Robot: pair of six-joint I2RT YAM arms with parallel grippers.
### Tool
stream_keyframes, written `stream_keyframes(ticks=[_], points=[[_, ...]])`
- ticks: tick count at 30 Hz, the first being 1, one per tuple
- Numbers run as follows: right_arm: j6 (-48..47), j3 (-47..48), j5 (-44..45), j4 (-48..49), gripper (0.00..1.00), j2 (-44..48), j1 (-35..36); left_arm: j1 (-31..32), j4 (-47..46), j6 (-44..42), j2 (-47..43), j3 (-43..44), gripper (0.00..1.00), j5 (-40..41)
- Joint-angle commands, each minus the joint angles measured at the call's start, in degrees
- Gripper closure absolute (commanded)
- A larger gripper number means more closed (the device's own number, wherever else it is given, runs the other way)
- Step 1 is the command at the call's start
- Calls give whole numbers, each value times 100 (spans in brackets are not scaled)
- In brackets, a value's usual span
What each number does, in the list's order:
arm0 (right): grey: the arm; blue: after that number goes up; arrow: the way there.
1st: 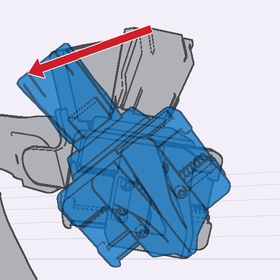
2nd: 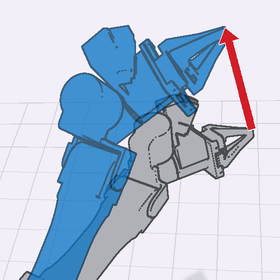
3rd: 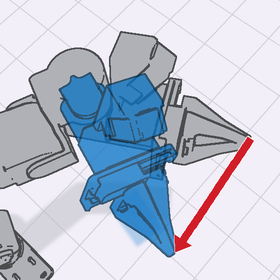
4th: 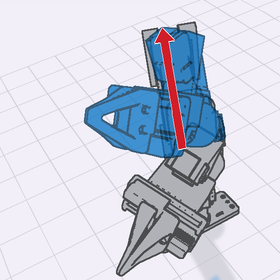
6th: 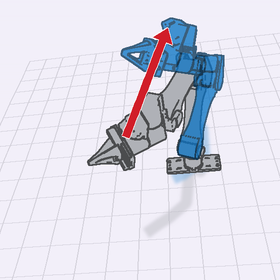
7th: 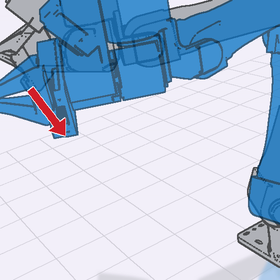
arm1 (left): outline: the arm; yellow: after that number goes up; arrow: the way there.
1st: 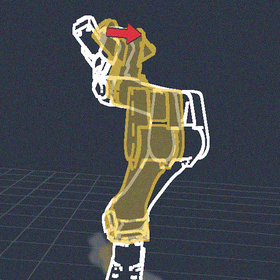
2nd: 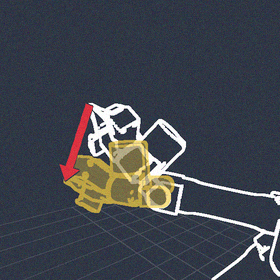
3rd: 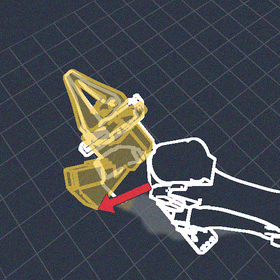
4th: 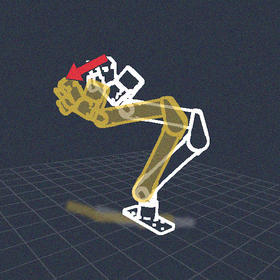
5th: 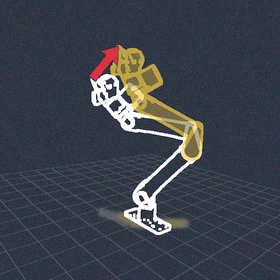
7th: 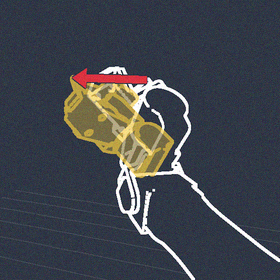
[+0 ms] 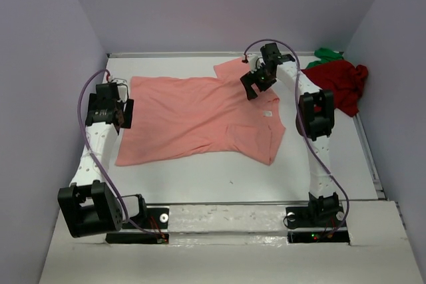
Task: Fold and stack the t-shirts
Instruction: Flatten the tshirt out
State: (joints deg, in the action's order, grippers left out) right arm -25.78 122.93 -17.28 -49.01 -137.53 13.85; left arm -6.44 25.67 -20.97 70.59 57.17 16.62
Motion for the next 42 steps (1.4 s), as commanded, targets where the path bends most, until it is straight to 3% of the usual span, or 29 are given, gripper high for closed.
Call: stream_keyframes(ticks=[1, 12, 22, 29, 37, 42], points=[[-15, 310, -197, -56, 0, -203, 30, -94, -230, 40, -581, -56, 1, 192], [187, 433, 426, -29, 0, -757, 30, -165, -18, 313, -915, 49, 1, 227], [117, 1258, 2120, 23, 0, -1293, 30, -165, 114, 304, -1231, -30, 1, 192], [91, 1505, 2834, 120, 0, -1557, -31, -165, 87, 348, -1293, -188, 1, 87], [38, 1708, 3125, 138, 0, -1786, -207, -174, 34, 462, -1267, -303, 1, -71], [100, 1120, 2749, 225, 0, -1112, -268, -165, -1, 471, -1205, -241, 1, -256]])
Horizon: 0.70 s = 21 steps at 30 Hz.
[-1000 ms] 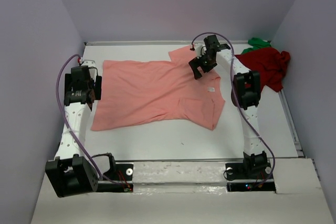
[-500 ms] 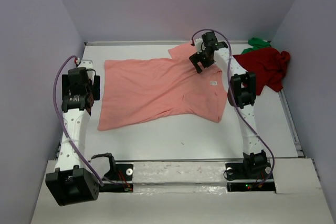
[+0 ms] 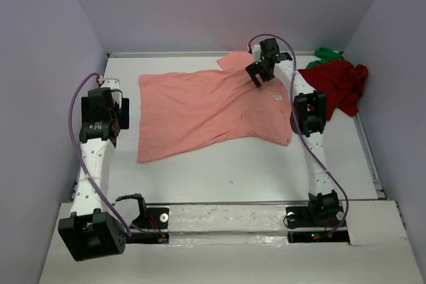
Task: Fold and stack the t-shirts
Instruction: Flatten the tshirt out
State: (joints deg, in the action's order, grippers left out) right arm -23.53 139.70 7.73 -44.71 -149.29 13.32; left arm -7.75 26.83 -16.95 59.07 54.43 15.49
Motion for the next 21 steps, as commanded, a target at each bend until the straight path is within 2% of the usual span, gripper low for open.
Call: stream_keyframes(ticks=[1, 11, 18, 21], points=[[-143, -680, 177, -153, 0, 232, -216, -34, -134, 78, -27, 50, 1, -186], [-451, -1462, 379, -231, 0, 1945, -216, -34, -72, 210, 158, 401, 1, -591], [-389, -2130, 54, -468, 0, 3045, -216, -34, -55, 210, -132, 331, 1, -722], [-266, -2718, -523, -670, 0, 3641, -216, -34, -55, 183, -281, 217, 1, -924]])
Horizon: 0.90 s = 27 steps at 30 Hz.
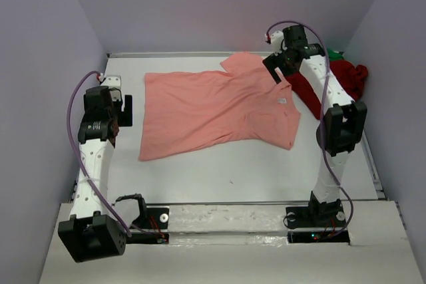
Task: Fold and stack the t-shirts
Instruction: Flatten the tshirt out
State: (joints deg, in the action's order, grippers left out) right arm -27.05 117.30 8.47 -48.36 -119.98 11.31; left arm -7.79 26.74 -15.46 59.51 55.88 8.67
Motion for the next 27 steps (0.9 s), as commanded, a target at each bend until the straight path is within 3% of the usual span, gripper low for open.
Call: stream_keyframes(ticks=[1, 4, 5, 6, 9, 12, 16, 27], points=[[120, -688, -679, -297, 0, 878, -15, -29, -46, 9, -343, 29, 1, -486], [375, -1576, -1056, -332, 4, 1468, -15, -29, -2, -71, -334, 20, 1, -734], [419, -1830, -1180, -323, 8, 1608, -15, -29, 6, -123, -308, 11, 1, -839], [463, -2338, -1242, -332, 20, 1853, -15, -21, 41, -202, -282, 28, 1, -1032], [578, -3035, -1444, -323, 34, 2180, -15, 6, 94, -273, -115, 46, 1, -1271], [666, -3887, -1532, -201, 35, 2567, -15, 15, 103, -466, 43, -6, 1, -1306], [771, -4319, -1524, 28, 35, 2682, -15, 15, -194, -589, 123, -252, 1, -1324], [824, -4128, -1419, 371, 42, 1681, -15, 15, -819, -624, 255, -999, 1, -1166]])
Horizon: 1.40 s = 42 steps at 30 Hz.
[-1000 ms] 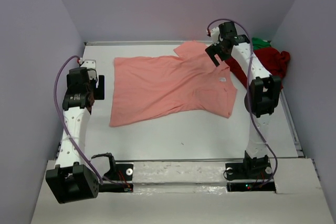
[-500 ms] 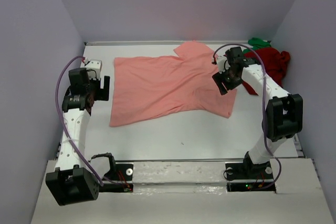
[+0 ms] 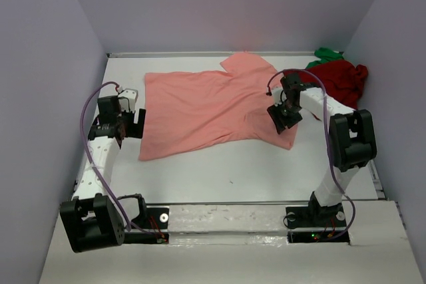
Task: Fold and stack the t-shirts
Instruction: Flatten the tshirt out
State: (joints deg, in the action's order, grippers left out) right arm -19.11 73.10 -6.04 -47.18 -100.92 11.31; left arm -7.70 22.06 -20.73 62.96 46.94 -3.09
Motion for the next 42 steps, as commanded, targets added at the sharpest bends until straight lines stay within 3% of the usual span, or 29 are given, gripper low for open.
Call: stream_keyframes(ticks=[1, 6, 12, 16, 25, 33, 36, 37, 42], points=[[4, 353, 42, 253, 42, -356, -15, 6, -395, -98, -108, -184, 1, 19], [-57, 845, 138, 235, 42, -858, -15, 15, -309, -238, -152, -238, 1, -85], [-136, 1294, 279, 165, 42, -1254, -15, 15, 535, -939, -170, 113, 1, -903], [-154, 1540, 376, 200, 41, -1386, -15, 15, 808, -1214, -117, 246, 1, -702], [-163, 2067, 472, 112, 42, -1834, -68, 15, 791, -1039, -161, 114, 1, -807], [-233, 1989, 437, 77, 44, -1791, -120, 15, 782, -968, -73, 149, 2, -851], [-233, 1893, 393, 77, 55, -1685, -173, 6, 782, -977, -73, 184, 2, -842], [-233, 1875, 385, 77, 66, -1641, -173, 15, 791, -977, -65, 193, 2, -851], [-251, 1769, 385, 60, 83, -1527, -173, 15, 843, -994, -21, 263, 2, -912]])
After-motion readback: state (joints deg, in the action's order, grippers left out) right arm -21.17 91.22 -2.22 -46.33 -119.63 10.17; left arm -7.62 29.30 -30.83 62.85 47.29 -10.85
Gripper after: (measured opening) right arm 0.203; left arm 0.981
